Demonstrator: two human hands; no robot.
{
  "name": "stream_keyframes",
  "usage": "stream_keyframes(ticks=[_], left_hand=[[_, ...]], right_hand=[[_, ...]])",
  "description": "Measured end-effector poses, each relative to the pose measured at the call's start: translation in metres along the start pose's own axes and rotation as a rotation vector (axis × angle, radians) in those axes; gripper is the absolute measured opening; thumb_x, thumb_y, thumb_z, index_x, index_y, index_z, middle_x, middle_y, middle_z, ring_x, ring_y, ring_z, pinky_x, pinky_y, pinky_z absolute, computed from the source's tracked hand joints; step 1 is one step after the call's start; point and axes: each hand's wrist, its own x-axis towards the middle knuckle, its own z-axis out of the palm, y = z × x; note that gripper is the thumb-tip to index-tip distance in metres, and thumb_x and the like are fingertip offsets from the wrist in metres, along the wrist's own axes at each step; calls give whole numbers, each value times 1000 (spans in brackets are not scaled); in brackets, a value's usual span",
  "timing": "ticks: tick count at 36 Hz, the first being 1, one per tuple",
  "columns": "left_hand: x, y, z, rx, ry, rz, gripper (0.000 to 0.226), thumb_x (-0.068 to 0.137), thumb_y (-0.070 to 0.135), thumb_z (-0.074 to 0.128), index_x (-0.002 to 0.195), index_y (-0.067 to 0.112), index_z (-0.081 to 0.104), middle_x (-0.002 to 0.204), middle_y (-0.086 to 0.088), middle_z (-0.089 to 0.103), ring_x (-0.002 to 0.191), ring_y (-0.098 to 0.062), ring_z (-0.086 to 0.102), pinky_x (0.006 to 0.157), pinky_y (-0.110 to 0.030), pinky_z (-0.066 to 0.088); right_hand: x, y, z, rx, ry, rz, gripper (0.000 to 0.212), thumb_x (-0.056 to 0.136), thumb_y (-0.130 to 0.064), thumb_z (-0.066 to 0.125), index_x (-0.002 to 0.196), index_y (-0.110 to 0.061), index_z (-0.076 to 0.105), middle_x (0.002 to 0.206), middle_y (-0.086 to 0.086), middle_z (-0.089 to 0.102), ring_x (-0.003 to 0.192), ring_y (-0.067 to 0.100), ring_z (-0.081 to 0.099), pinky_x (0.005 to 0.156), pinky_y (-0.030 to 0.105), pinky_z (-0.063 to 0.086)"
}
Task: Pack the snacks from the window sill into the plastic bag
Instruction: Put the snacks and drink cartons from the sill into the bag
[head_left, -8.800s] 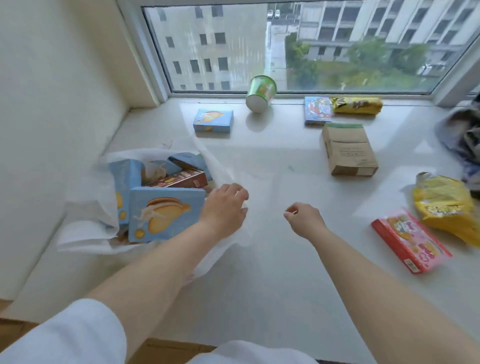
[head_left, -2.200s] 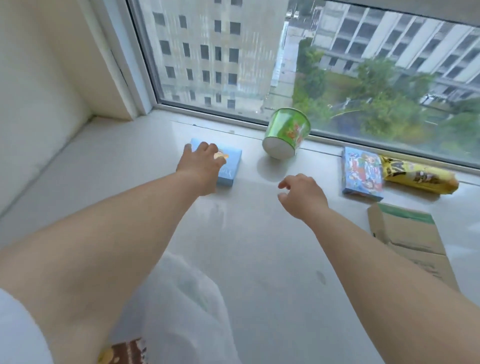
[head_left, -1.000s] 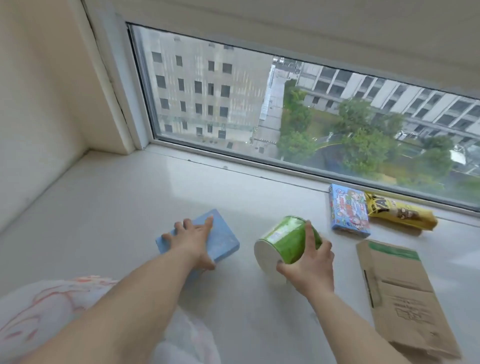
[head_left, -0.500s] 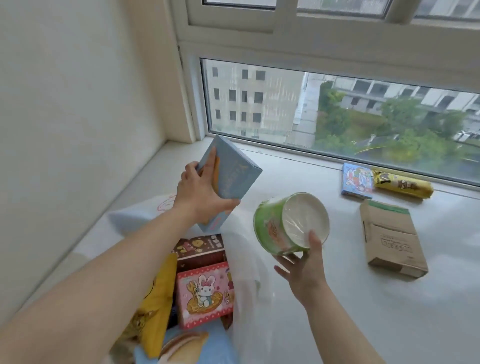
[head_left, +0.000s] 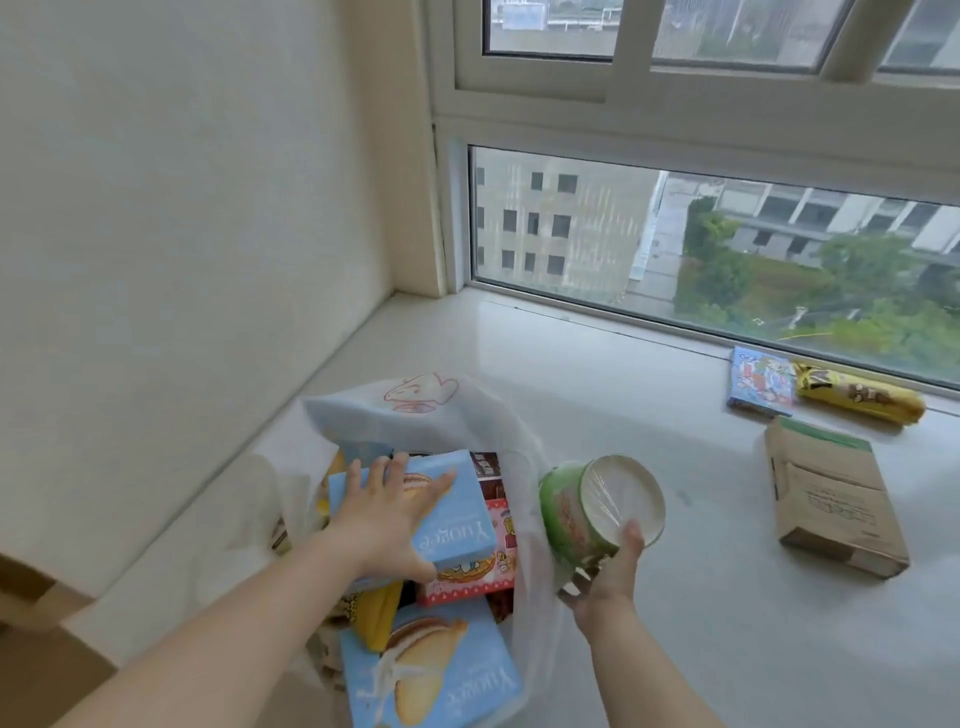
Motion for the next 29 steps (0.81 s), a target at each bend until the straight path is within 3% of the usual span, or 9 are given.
stream_keyframes(ticks=[3, 6, 10, 15, 19, 22, 25, 29], left_hand=[[5, -3, -3, 15, -23, 18, 106, 66, 74, 52, 141, 48, -19, 154, -15, -8, 140, -40, -3, 111, -57, 4], [11, -2, -7, 33, -18, 34, 106, 65, 76, 51, 141, 48, -17, 154, -17, -4, 139, -41, 3, 111, -58, 9], [16, 2, -14, 25, 19, 79, 108, 62, 74, 54, 142, 48, -14, 153, -17, 2, 138, -40, 7, 110, -58, 10], [47, 11, -40, 52, 145, 55, 108, 61, 75, 56, 145, 45, -4, 149, -17, 15, 134, -38, 16, 106, -54, 17], [72, 6, -54, 72, 59, 33, 105, 61, 77, 55, 146, 44, 4, 148, -19, 20, 132, -39, 21, 104, -55, 20], [72, 13, -44, -3, -84, 133, 101, 65, 78, 52, 147, 45, 2, 151, -22, 15, 135, -42, 19, 106, -57, 20], [70, 22, -36, 33, -113, 277, 102, 64, 79, 51, 146, 47, -1, 154, -21, 10, 139, -43, 9, 110, -60, 12], [94, 6, -41, -26, -3, 218, 92, 71, 72, 53, 147, 45, 9, 157, -10, 12, 144, -31, 5, 115, -56, 4]], right_hand=[[-4, -5, 6, 137, -2, 15, 64, 80, -67, 45, 126, -22, 47, 125, 11, 53, 105, 29, 53, 88, 44, 46], [-10, -19, 15, 433, -82, 20, 50, 79, -61, 46, 109, -21, 54, 120, 10, 50, 93, 28, 53, 74, 33, 44], [-25, -48, 27, 668, -182, -59, 66, 76, -58, 49, 130, -20, 47, 131, 9, 49, 109, 29, 53, 84, 37, 46], [-56, -83, 38, 726, -276, -109, 69, 74, -57, 49, 132, -19, 47, 129, 10, 49, 114, 30, 50, 97, 38, 38], [-83, -95, 45, 762, -388, -168, 70, 64, -48, 53, 127, -17, 50, 119, 13, 50, 111, 30, 49, 94, 37, 38], [-92, -99, 51, 705, -456, -225, 76, 55, -45, 57, 126, -17, 52, 114, 15, 52, 106, 33, 49, 88, 38, 41], [-91, -93, 54, 678, -452, -200, 90, 47, -48, 63, 130, -18, 49, 122, 16, 48, 107, 34, 50, 92, 41, 41], [-86, -84, 54, 704, -380, -152, 93, 49, -50, 59, 135, -18, 44, 136, 14, 42, 122, 32, 45, 91, 41, 42]])
